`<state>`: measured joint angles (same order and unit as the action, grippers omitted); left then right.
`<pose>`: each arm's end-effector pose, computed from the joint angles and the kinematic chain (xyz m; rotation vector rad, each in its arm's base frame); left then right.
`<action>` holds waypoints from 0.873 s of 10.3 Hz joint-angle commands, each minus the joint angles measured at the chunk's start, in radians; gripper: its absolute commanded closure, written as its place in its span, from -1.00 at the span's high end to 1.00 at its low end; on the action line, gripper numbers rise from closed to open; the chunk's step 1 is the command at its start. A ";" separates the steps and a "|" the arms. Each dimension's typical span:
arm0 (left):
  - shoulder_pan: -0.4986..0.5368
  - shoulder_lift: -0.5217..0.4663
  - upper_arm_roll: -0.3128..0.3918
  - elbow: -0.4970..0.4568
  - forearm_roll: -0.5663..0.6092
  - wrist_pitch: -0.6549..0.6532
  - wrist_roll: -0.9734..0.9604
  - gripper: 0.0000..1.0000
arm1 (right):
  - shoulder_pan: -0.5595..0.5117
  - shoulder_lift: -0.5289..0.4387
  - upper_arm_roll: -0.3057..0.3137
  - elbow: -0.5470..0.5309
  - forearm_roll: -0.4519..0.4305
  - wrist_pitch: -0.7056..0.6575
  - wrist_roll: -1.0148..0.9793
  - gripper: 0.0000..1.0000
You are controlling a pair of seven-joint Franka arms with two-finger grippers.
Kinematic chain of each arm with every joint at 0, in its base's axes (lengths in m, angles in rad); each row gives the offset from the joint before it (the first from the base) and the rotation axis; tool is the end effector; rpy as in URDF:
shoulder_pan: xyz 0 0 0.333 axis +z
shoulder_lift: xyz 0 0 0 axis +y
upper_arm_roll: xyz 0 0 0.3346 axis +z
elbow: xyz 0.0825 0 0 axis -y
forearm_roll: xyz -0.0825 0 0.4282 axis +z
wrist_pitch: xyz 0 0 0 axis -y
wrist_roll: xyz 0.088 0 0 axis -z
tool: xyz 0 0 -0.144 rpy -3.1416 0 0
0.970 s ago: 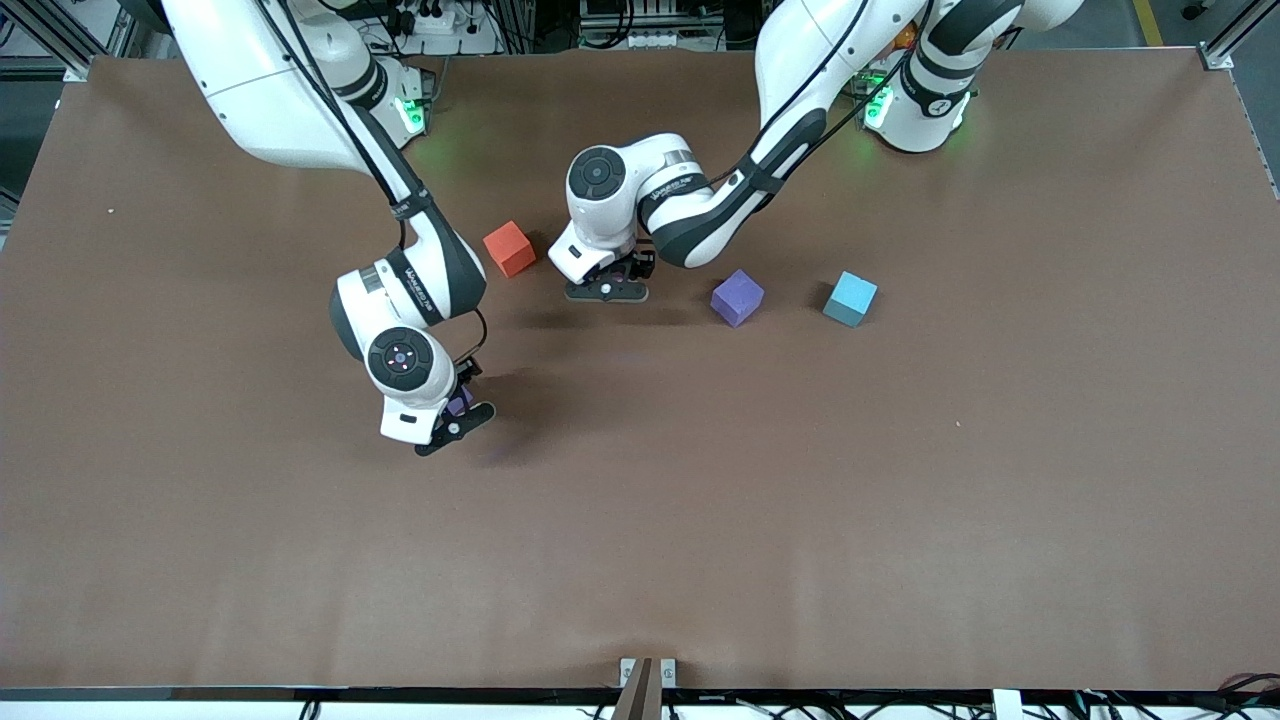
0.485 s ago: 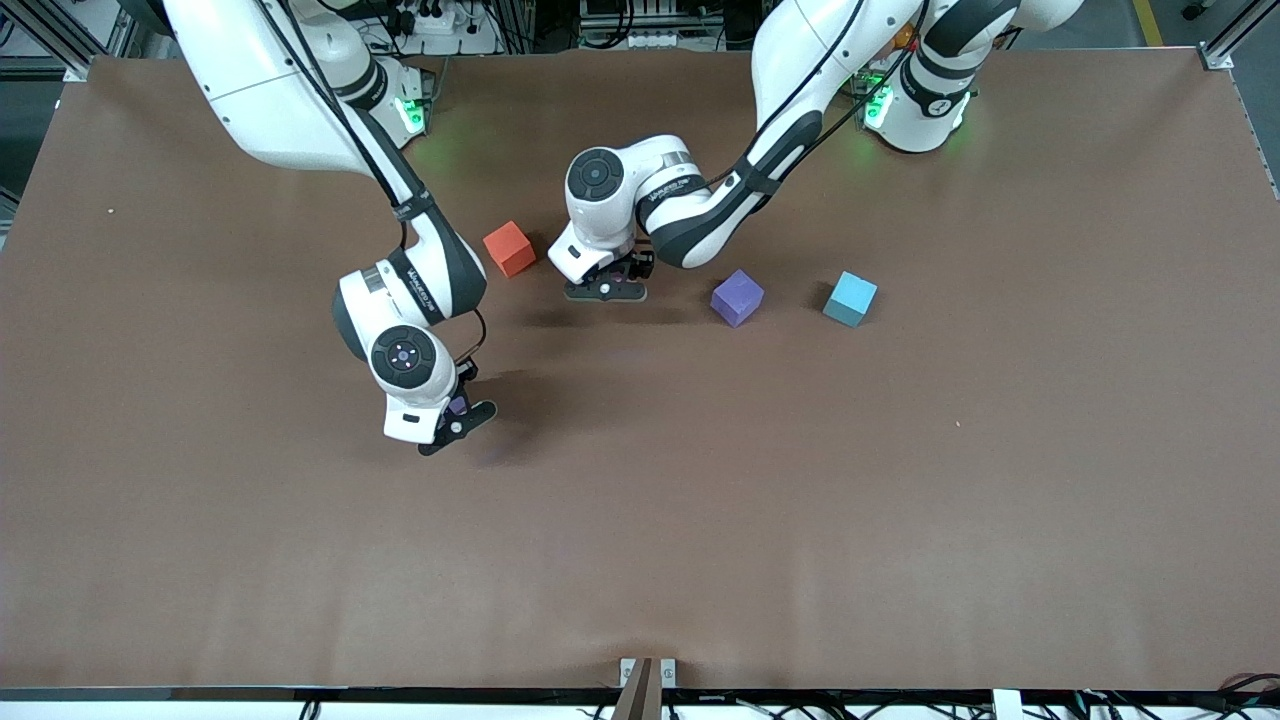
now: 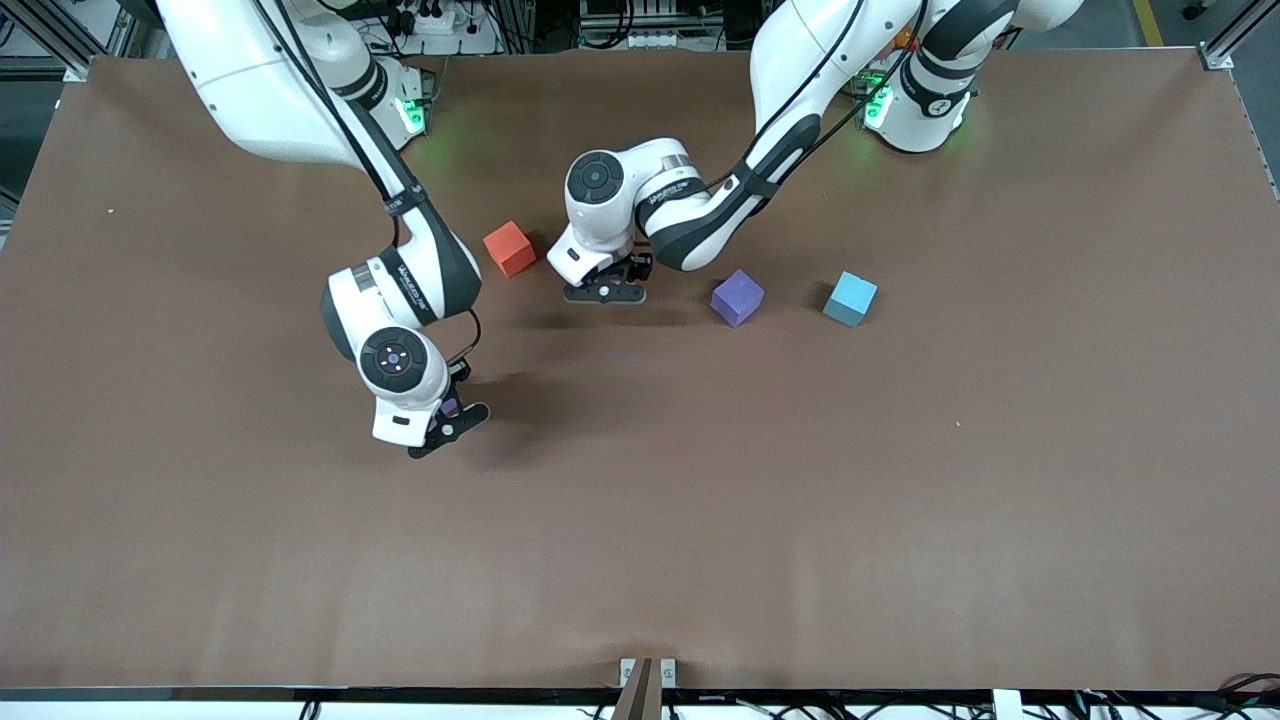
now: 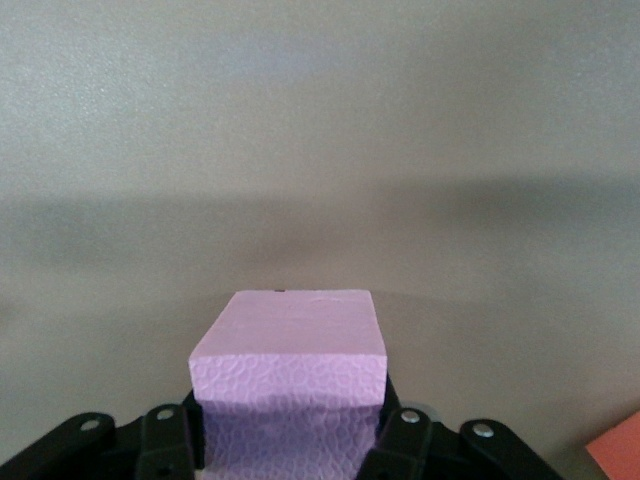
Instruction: Arrange blocks into number 1
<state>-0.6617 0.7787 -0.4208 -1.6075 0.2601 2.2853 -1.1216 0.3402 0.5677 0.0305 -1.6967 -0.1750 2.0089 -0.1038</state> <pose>0.3780 -0.6273 0.1445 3.1131 -0.0473 -0.1551 0.6411 0.2306 0.1999 2.8398 0.8266 -0.3489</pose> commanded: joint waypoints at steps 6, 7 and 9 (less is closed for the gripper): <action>-0.015 -0.038 0.036 0.033 0.030 -0.007 -0.015 1.00 | -0.020 -0.032 0.012 0.104 0.049 -0.134 0.007 -1.00; -0.009 -0.053 0.046 0.037 0.030 -0.023 -0.015 1.00 | -0.020 -0.034 0.012 0.109 0.049 -0.137 0.022 -1.00; 0.043 -0.097 0.047 0.034 0.030 -0.090 -0.007 1.00 | -0.017 -0.034 0.016 0.126 0.049 -0.150 0.062 -1.00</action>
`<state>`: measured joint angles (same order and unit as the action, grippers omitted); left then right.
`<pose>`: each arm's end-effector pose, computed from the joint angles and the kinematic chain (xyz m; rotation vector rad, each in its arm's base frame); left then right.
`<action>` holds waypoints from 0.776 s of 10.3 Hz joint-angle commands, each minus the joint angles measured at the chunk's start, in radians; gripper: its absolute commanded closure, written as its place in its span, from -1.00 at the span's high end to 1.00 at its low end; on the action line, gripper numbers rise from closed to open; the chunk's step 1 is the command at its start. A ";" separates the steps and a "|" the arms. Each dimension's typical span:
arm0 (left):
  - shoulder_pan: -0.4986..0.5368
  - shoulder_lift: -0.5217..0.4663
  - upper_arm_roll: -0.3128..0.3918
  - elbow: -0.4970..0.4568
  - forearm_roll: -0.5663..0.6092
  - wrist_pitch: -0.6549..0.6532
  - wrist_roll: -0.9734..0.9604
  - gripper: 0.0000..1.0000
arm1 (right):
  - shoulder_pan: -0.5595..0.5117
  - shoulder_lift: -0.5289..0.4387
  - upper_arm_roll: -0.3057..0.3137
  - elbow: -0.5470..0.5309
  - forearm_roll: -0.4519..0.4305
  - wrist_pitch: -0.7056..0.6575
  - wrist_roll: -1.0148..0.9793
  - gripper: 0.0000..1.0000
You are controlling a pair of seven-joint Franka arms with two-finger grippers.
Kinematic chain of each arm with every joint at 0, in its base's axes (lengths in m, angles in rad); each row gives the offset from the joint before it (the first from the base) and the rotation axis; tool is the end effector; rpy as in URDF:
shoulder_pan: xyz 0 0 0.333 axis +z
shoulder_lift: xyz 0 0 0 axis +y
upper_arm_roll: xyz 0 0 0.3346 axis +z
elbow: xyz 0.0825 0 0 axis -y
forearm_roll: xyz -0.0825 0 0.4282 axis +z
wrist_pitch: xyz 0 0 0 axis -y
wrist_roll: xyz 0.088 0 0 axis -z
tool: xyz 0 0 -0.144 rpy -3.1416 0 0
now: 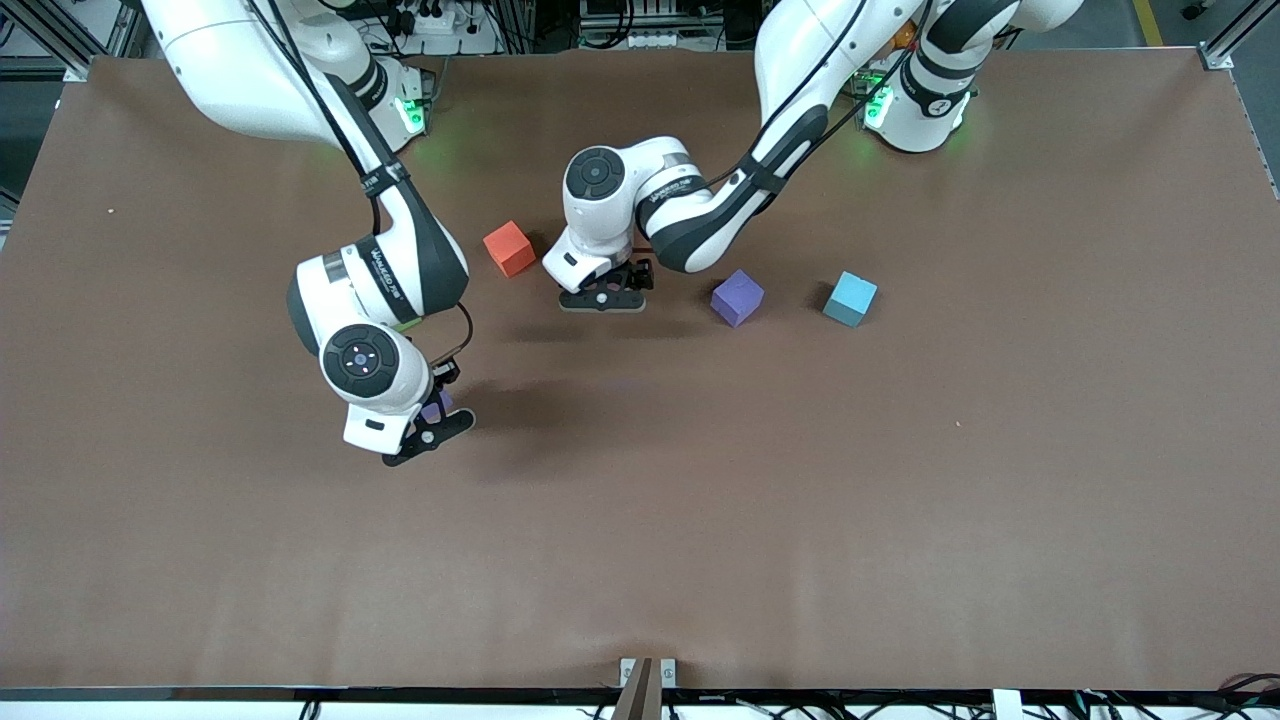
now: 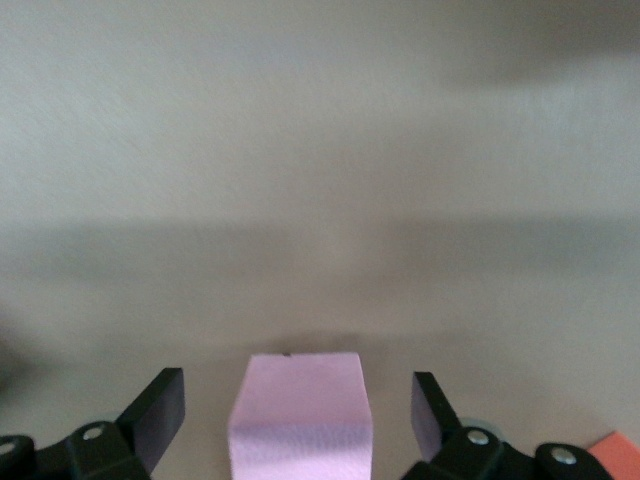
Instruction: Arrange blocks into number 1
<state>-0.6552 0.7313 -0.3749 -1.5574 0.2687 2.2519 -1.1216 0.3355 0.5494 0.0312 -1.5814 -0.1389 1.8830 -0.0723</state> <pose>0.4262 -0.6190 0.1892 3.1051 0.0211 -0.0346 0.6617 0.2357 0.2573 2.8869 0.7304 -0.3418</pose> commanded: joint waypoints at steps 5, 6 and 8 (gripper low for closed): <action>0.253 -0.235 -0.013 -0.306 0.023 -0.158 0.051 1.00 | 0.000 -0.011 0.025 0.046 0.039 -0.022 0.171 -1.00; 0.267 -0.269 -0.013 -0.347 0.011 -0.157 0.039 1.00 | 0.005 -0.011 0.036 0.050 0.076 -0.022 0.233 -1.00; 0.330 -0.331 -0.031 -0.423 -0.107 -0.114 -0.012 1.00 | 0.054 -0.005 0.035 0.060 0.128 -0.018 0.358 -1.00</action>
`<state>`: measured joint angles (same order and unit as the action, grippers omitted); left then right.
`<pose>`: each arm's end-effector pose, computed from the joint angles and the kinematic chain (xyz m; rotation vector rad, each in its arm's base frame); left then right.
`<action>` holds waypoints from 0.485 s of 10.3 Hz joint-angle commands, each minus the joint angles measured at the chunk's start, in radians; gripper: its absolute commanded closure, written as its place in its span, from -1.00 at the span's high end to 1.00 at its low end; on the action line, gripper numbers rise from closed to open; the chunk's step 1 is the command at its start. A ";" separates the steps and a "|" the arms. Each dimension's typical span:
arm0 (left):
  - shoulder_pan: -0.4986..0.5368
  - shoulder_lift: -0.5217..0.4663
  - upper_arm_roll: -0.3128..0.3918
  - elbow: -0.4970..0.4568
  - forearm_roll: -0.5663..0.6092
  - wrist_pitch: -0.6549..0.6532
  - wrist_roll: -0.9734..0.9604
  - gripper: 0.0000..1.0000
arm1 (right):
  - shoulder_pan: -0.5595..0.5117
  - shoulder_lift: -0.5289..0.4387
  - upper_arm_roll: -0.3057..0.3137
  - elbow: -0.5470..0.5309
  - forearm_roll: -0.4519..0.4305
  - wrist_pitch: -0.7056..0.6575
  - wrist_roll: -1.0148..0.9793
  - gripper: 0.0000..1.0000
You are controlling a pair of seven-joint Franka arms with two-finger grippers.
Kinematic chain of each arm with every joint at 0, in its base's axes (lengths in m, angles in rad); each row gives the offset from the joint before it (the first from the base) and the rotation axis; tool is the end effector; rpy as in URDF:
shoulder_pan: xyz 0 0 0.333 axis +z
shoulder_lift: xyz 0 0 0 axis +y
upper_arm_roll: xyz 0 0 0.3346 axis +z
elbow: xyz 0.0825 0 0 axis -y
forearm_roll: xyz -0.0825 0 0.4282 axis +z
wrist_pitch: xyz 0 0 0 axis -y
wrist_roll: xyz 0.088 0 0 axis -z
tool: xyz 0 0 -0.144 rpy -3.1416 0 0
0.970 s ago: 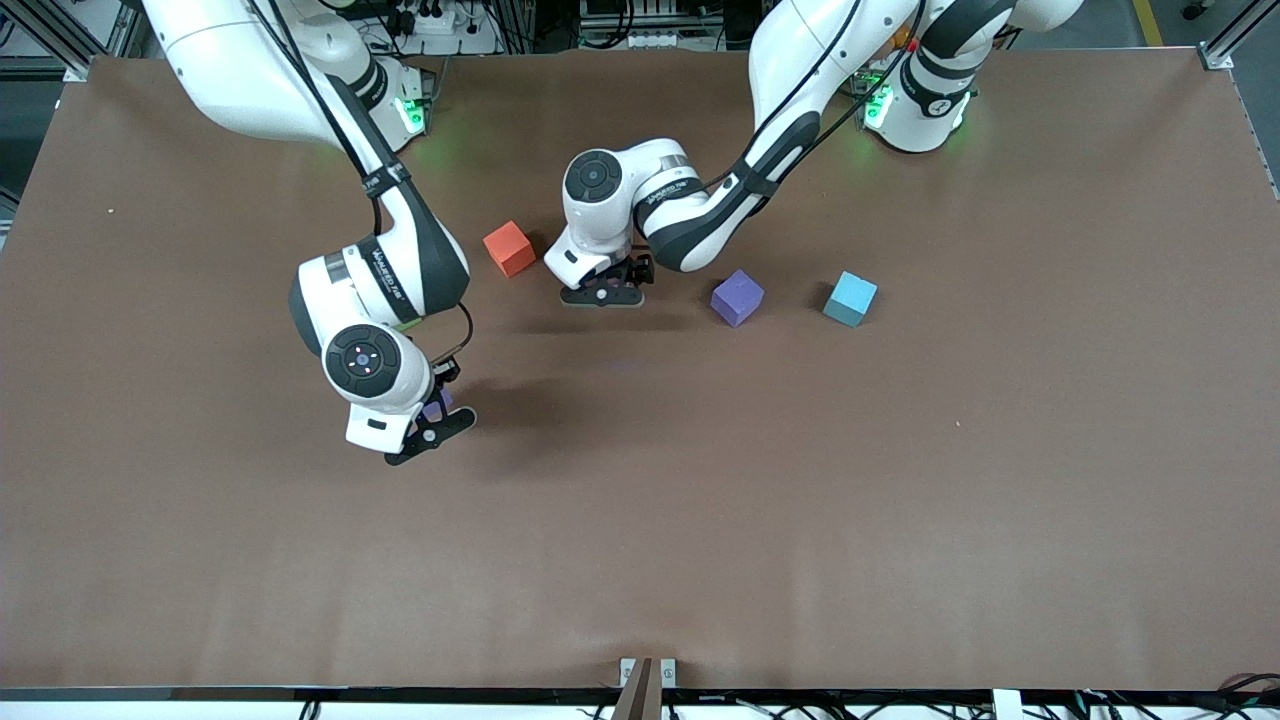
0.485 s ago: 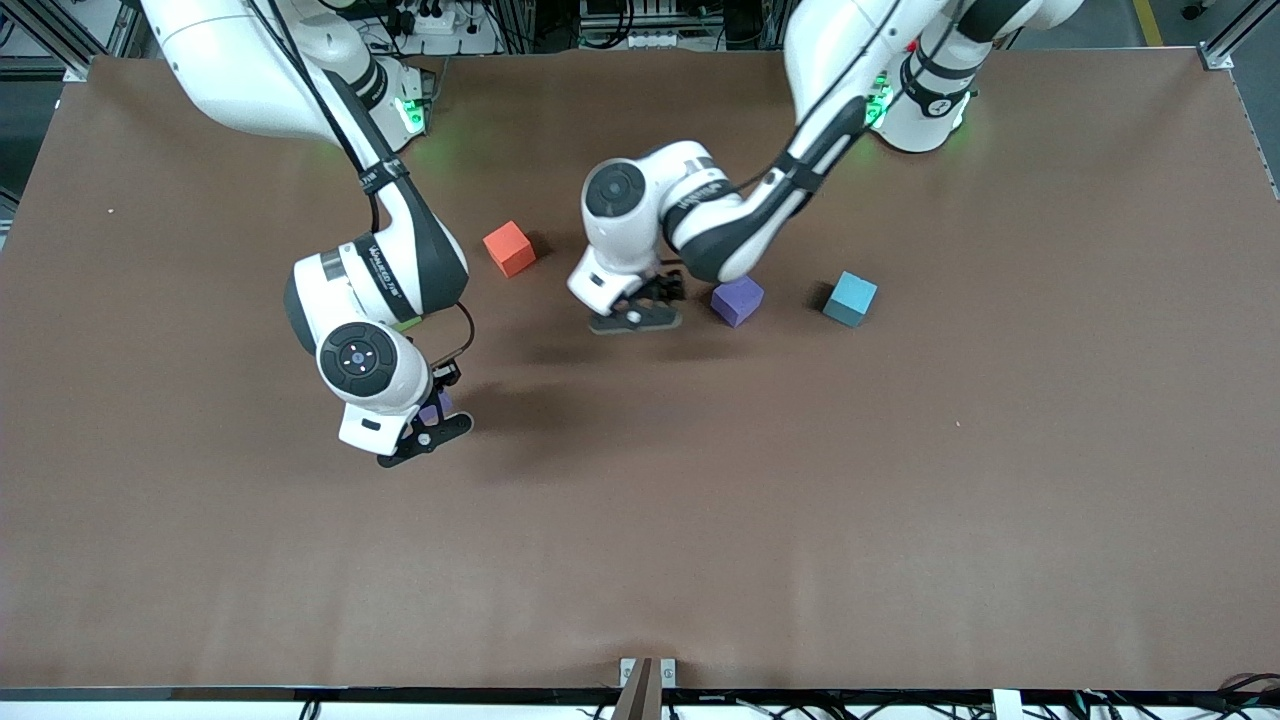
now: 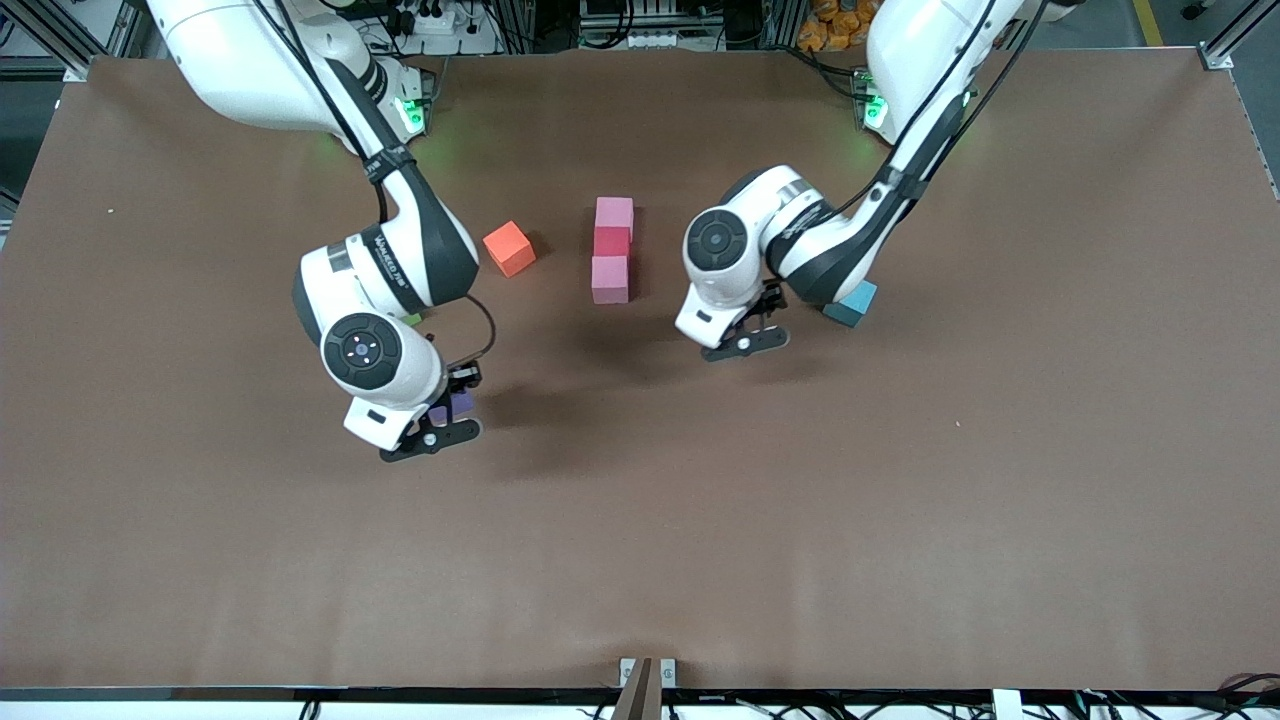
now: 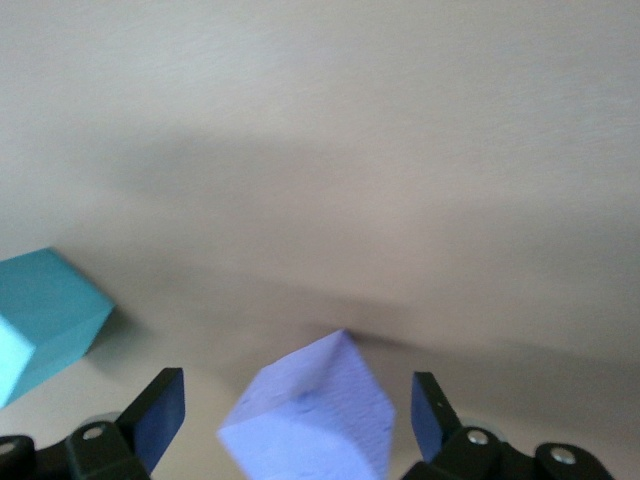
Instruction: Arrange blocks into number 1
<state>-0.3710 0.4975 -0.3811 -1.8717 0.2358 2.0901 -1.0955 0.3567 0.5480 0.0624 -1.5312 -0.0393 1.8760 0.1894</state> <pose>0.4828 -0.4218 0.1958 -2.9265 -0.3263 0.1999 0.6579 0.2830 0.2810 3.0423 0.3661 -0.2950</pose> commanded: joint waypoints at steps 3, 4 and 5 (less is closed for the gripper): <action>0.050 -0.094 -0.025 -0.156 -0.089 0.131 -0.139 1.00 | 0.105 0.012 0.005 0.011 0.058 0.003 0.305 -1.00; 0.049 -0.096 -0.024 -0.203 -0.087 0.204 -0.171 1.00 | 0.125 0.024 0.005 0.011 0.073 0.014 0.368 -1.00; 0.049 -0.100 -0.022 -0.254 -0.079 0.249 -0.211 1.00 | 0.155 0.036 0.005 0.011 0.090 0.041 0.433 -1.00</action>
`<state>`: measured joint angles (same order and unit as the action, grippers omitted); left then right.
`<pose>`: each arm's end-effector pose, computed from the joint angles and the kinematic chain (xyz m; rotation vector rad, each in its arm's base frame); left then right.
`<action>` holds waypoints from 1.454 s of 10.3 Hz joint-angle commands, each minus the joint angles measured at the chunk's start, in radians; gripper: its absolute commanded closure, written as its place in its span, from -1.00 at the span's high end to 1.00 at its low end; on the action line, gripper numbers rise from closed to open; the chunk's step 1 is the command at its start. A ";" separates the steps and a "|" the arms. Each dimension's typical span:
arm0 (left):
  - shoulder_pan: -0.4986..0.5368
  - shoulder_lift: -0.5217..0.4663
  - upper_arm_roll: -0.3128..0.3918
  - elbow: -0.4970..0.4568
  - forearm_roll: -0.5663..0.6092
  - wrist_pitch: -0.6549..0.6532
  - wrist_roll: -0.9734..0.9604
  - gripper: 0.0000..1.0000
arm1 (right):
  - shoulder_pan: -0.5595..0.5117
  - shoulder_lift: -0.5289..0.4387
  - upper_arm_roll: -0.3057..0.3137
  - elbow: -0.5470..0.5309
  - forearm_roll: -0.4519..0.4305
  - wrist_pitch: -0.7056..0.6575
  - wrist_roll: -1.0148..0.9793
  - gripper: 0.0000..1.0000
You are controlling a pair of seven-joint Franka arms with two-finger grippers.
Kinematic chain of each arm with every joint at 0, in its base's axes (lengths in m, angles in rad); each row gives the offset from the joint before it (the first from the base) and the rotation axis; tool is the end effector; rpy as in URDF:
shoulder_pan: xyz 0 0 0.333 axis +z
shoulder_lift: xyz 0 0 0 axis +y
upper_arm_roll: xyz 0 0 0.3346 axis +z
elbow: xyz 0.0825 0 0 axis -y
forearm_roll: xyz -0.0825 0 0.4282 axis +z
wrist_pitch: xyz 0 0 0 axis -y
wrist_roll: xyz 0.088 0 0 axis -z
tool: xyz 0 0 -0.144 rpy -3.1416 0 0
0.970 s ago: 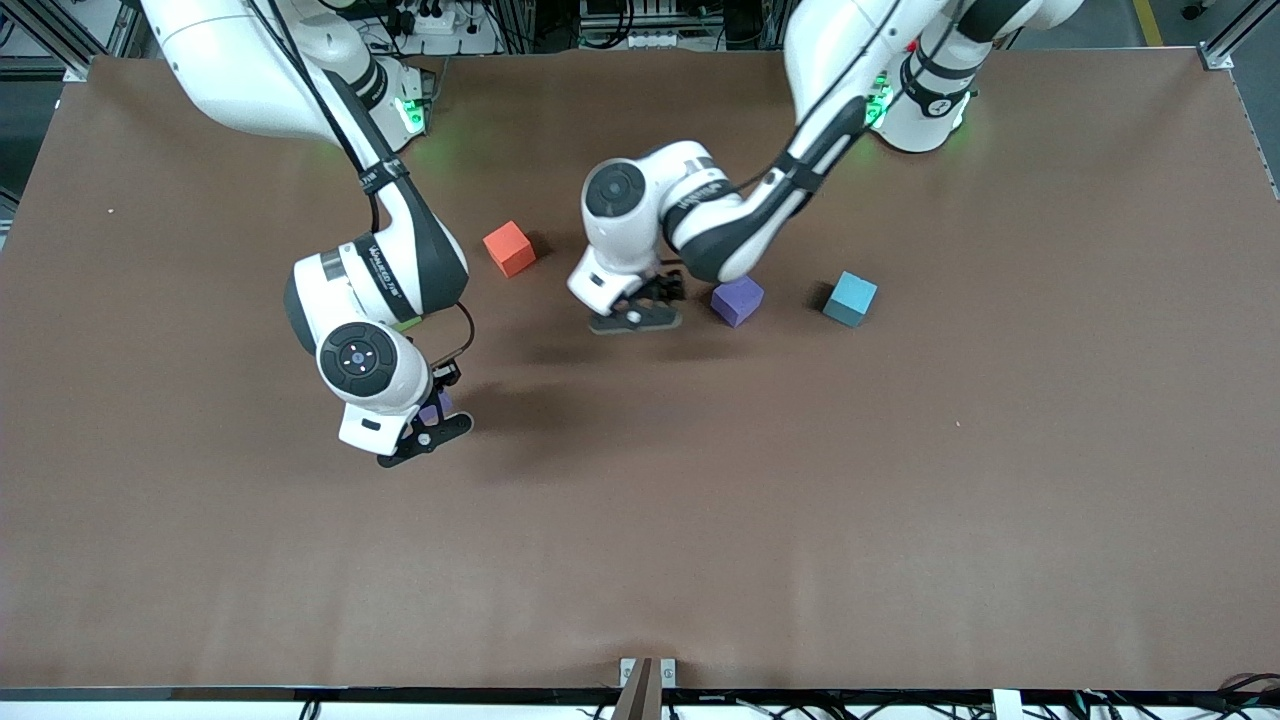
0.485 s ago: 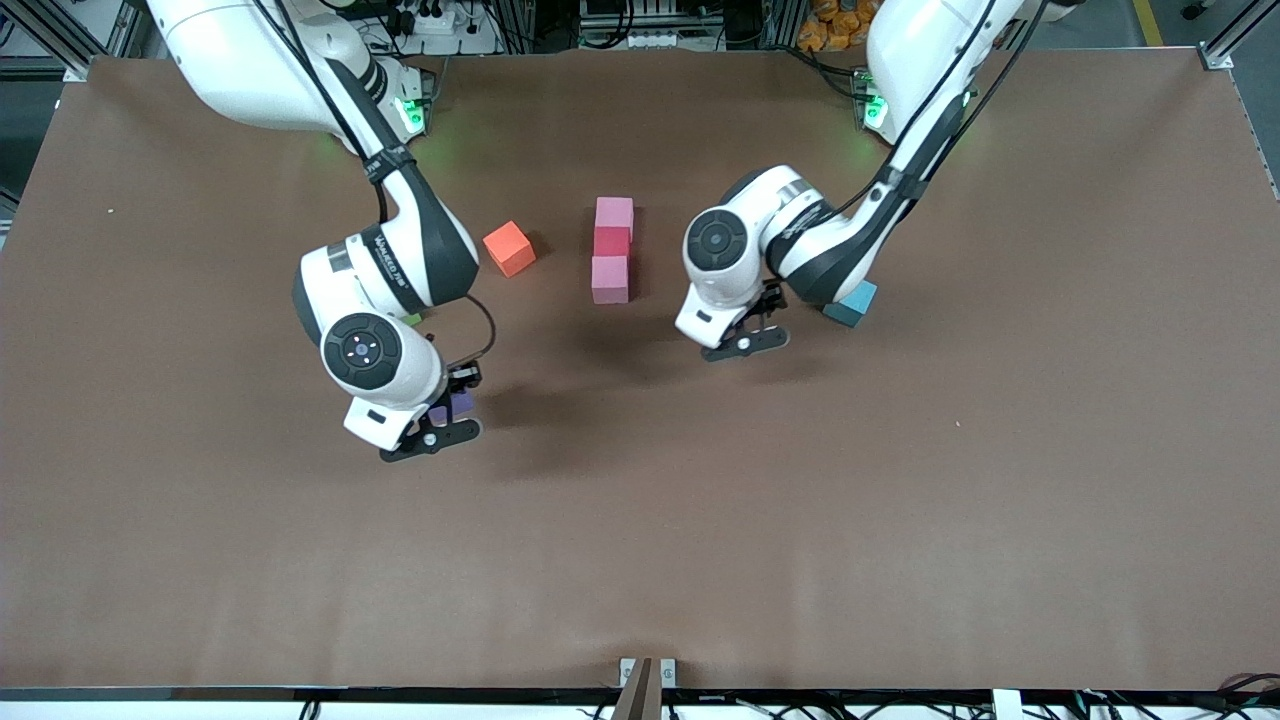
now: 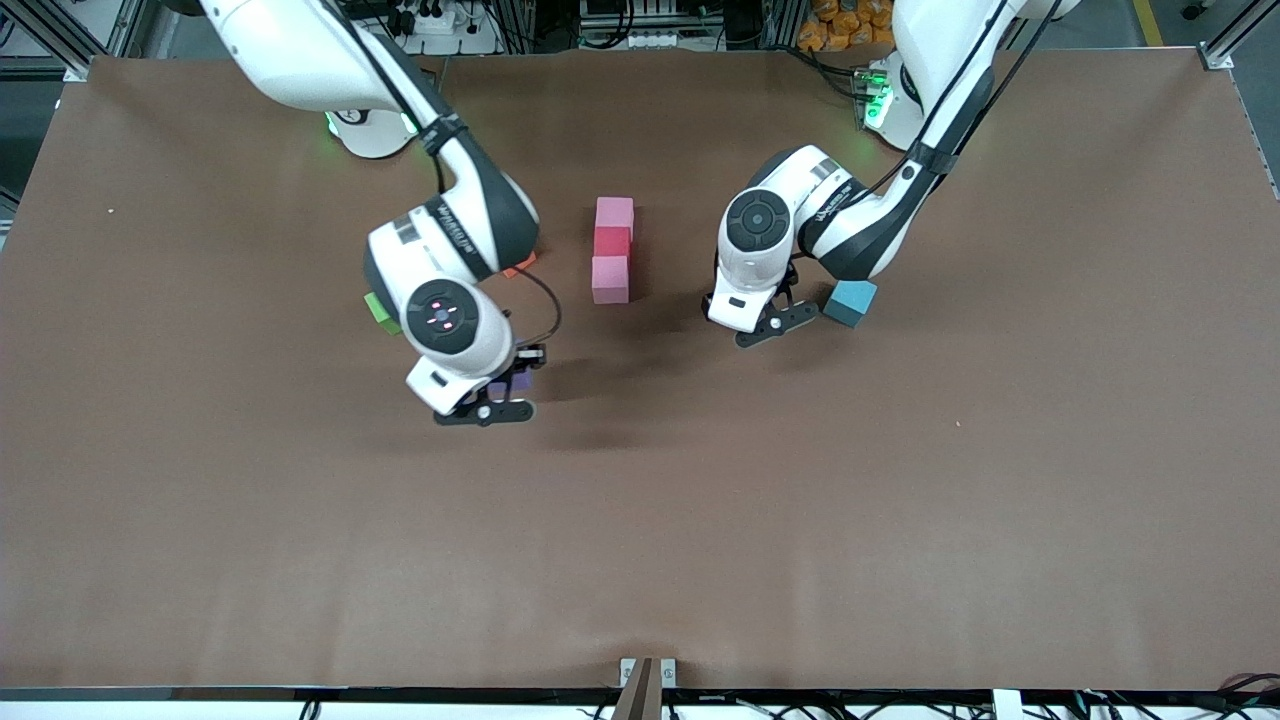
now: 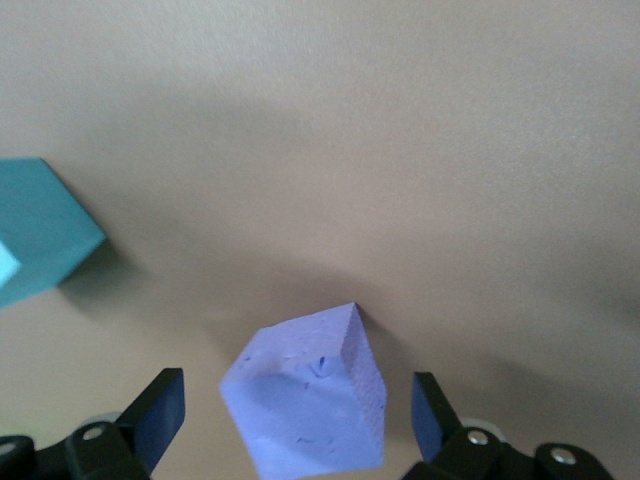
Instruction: Arrange blocks into number 1
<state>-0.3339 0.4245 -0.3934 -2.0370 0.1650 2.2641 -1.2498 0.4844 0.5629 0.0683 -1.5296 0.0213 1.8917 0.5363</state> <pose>0.4585 -0.4021 0.1830 -2.9598 -0.6390 0.1855 0.6129 0.3745 0.2723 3.0714 0.0012 -0.3085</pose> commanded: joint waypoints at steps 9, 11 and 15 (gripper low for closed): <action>0.035 -0.036 -0.015 -0.158 -0.018 0.158 -0.146 1.00 | 0.169 0.098 -0.001 -0.001 0.077 0.119 0.186 -1.00; 0.033 -0.029 -0.015 -0.158 -0.018 0.181 -0.175 1.00 | 0.181 0.097 -0.001 -0.007 0.077 0.116 0.194 -1.00; 0.024 -0.023 -0.016 -0.158 -0.019 0.181 -0.192 1.00 | 0.198 0.095 -0.002 -0.050 0.075 0.127 0.202 -1.00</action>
<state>-0.3114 0.4201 -0.4008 -2.1744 0.1648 2.4311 -1.4194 0.6744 0.6630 0.0715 -1.5602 0.0790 2.0113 0.7246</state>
